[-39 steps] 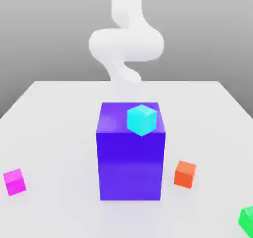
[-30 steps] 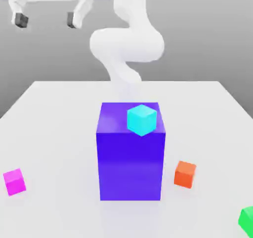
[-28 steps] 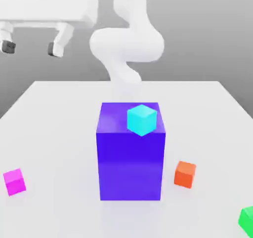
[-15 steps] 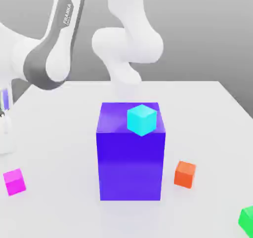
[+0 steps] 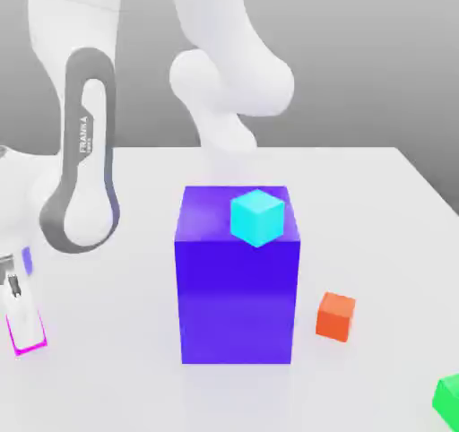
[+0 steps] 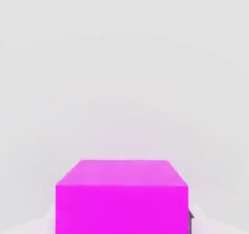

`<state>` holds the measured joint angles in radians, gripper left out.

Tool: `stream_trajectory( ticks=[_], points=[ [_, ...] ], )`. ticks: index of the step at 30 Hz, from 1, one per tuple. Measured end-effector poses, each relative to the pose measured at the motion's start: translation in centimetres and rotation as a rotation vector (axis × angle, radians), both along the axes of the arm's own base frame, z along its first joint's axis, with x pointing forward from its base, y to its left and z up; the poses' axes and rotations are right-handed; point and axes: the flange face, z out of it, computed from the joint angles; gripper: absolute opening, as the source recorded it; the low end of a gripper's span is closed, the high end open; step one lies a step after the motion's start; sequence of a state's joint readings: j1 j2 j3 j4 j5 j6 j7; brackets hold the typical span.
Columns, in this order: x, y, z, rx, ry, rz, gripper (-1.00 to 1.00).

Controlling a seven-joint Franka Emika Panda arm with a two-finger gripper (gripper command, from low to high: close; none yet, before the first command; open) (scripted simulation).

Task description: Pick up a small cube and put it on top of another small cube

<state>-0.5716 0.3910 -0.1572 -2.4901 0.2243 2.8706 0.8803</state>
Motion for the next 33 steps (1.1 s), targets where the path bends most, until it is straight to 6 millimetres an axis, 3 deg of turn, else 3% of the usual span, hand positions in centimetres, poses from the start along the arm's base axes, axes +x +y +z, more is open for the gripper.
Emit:
stream_trajectory(
  ticks=[4, 6, 8, 12, 17, 22, 26, 28, 30, 31, 33],
  points=[
    [0.1, 0.0, 4.5, -0.001, -0.003, 0.001, -1.0],
    [3.4, 1.8, 6.2, -0.004, -0.023, 0.067, -1.0],
    [7.5, 5.6, 6.9, -0.001, -0.027, 0.175, -1.0],
    [14.4, 15.3, 7.8, 0.009, -0.029, 0.399, -1.0],
    [18.8, 27.6, 8.8, 0.017, -0.028, 0.64, -1.0],
    [19.3, 40.1, 9.6, 0.02, -0.022, 0.865, -1.0],
    [17.4, 50.1, 10.3, 0.018, -0.018, 1.047, -1.0],
    [16.1, 55.2, 9.3, 0.013, -0.013, 1.141, -1.0],
    [14.6, 60.2, 6.0, 0.005, -0.005, 1.236, -1.0],
    [14.1, 61.6, 4.8, 0.004, -0.002, 1.262, 1.0],
    [14.1, 61.6, 4.8, 0.004, -0.002, 1.262, 1.0]
  ],
)
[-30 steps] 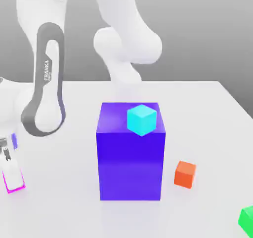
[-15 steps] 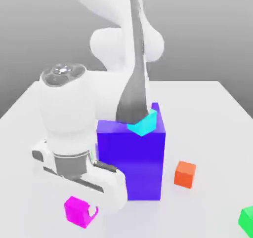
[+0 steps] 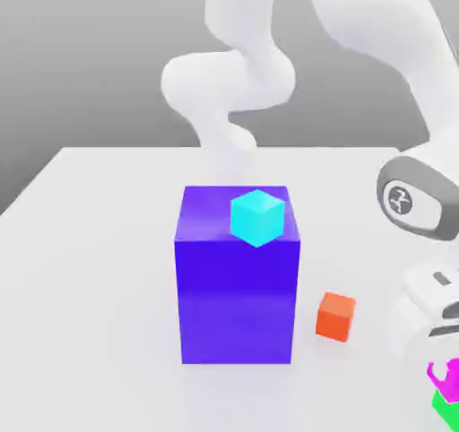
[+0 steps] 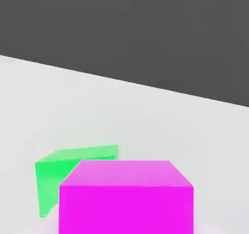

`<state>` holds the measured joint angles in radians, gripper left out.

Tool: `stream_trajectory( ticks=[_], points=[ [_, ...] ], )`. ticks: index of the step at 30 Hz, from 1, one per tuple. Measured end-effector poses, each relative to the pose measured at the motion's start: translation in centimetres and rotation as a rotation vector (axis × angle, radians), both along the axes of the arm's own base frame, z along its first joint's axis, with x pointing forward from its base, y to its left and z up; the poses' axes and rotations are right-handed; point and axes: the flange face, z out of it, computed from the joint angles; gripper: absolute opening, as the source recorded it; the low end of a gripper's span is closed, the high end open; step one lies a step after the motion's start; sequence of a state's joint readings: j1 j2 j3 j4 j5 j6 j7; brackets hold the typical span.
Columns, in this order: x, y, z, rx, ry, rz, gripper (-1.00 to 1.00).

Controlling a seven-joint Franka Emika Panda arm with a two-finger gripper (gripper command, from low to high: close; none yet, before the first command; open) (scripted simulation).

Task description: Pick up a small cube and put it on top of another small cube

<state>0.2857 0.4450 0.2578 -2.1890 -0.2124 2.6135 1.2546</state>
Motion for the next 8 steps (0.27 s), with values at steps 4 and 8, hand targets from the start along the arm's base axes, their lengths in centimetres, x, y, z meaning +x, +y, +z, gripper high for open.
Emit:
stream_trajectory(
  ticks=[4, 8],
  points=[
    [-0.3, 0.7, -0.6, -0.002, 0.0, 0.013, 1.0],
    [-0.5, 1.3, 4.0, -0.003, -0.001, 0.025, 1.0]
  ],
)
